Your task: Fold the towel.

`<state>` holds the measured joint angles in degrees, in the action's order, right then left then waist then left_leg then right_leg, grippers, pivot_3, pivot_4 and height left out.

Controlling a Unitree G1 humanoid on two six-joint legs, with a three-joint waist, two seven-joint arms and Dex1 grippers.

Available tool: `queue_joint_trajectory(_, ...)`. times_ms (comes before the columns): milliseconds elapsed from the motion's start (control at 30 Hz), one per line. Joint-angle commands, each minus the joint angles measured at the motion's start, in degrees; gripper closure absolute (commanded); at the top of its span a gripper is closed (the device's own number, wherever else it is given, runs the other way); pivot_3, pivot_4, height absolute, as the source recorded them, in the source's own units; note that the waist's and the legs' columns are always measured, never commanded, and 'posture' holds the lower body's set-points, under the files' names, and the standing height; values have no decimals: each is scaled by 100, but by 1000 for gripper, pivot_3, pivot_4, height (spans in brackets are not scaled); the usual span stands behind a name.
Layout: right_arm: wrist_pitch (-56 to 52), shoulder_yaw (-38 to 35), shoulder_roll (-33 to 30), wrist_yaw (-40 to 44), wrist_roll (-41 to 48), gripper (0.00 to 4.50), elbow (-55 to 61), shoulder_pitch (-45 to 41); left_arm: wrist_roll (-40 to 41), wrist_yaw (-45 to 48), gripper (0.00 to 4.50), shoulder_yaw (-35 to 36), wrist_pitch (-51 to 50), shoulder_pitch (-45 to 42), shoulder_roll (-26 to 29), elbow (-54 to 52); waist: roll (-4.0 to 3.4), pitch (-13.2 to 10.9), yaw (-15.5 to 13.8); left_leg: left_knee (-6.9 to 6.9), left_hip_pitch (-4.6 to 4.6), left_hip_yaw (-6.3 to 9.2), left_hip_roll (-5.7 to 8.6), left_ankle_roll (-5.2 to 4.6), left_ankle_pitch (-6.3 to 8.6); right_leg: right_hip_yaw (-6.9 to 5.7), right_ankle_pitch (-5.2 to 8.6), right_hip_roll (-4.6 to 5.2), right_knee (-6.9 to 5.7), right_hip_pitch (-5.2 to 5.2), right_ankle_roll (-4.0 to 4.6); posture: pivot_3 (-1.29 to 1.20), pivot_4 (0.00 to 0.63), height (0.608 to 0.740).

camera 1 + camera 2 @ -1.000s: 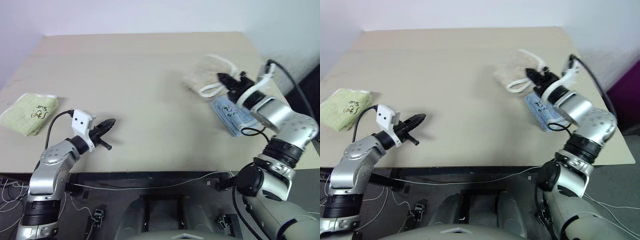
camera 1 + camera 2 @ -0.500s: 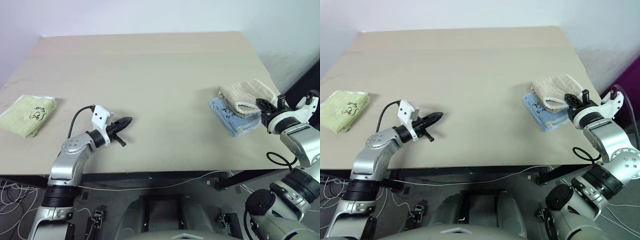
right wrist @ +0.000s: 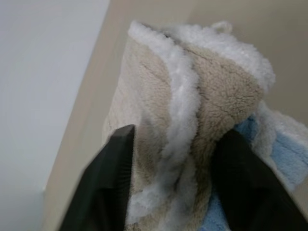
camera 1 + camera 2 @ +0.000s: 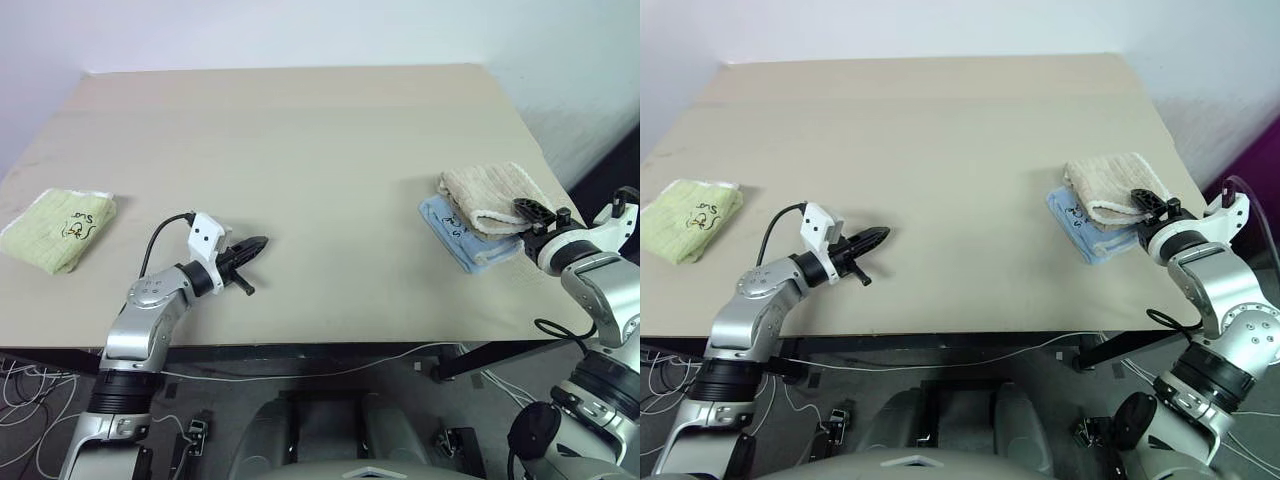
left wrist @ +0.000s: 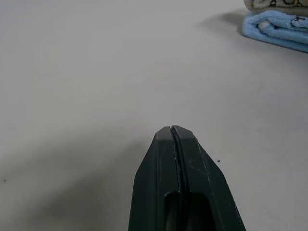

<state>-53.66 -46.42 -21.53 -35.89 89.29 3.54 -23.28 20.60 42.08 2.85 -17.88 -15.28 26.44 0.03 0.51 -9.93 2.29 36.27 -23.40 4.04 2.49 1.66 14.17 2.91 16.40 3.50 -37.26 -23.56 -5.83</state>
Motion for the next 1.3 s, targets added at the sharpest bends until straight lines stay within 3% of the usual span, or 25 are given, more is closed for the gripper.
queue_joint_trajectory(33,344,66,-203,-50,195,856,426,123,-23,89,4500,-29,113,-38,0,-25,0,0,-2,1,0,0,0,0,0,0,0,0,0,0,0,0,150,740)
queue_joint_trajectory(100,505,108,-295,-79,108,155,516,222,-34,127,4500,-40,119,-60,4,12,0,0,-6,1,0,0,0,0,0,0,0,0,0,0,0,0,150,740)
queue_joint_trajectory(133,594,129,-402,-39,-93,19,552,301,-42,151,4500,-53,125,-82,6,49,0,0,-8,1,0,0,0,0,0,0,0,-1,0,1,0,0,150,740)
queue_joint_trajectory(367,1105,487,-976,785,-1060,19,772,433,-100,225,4500,-96,231,-252,-22,327,0,0,-15,3,2,-2,0,0,0,0,0,-6,0,3,0,0,150,740)
queue_joint_trajectory(567,1434,2322,-1639,2548,-3053,19,1460,448,-210,-162,4500,18,399,-258,-212,410,0,1,14,2,6,-5,-8,-1,1,3,0,-17,0,3,-1,0,150,740)
queue_joint_trajectory(800,2020,4079,-1399,4041,-4593,19,1632,135,-186,-517,4500,252,411,0,-223,164,3,1,-22,10,4,-4,-7,-2,1,3,0,-10,1,3,-1,0,150,740)
queue_joint_trajectory(1000,3206,5533,-1015,5147,-6450,19,670,67,-308,-812,4500,490,375,233,-8,-52,5,0,-69,14,3,-1,-5,-1,2,0,-1,-3,1,3,-1,0,150,740)
queue_joint_trajectory(1300,3895,5747,-438,5881,-7200,19,202,130,-366,-1145,4500,832,276,620,212,-353,7,1,-153,19,3,2,0,-1,3,-1,-1,4,1,4,-1,0,150,740)
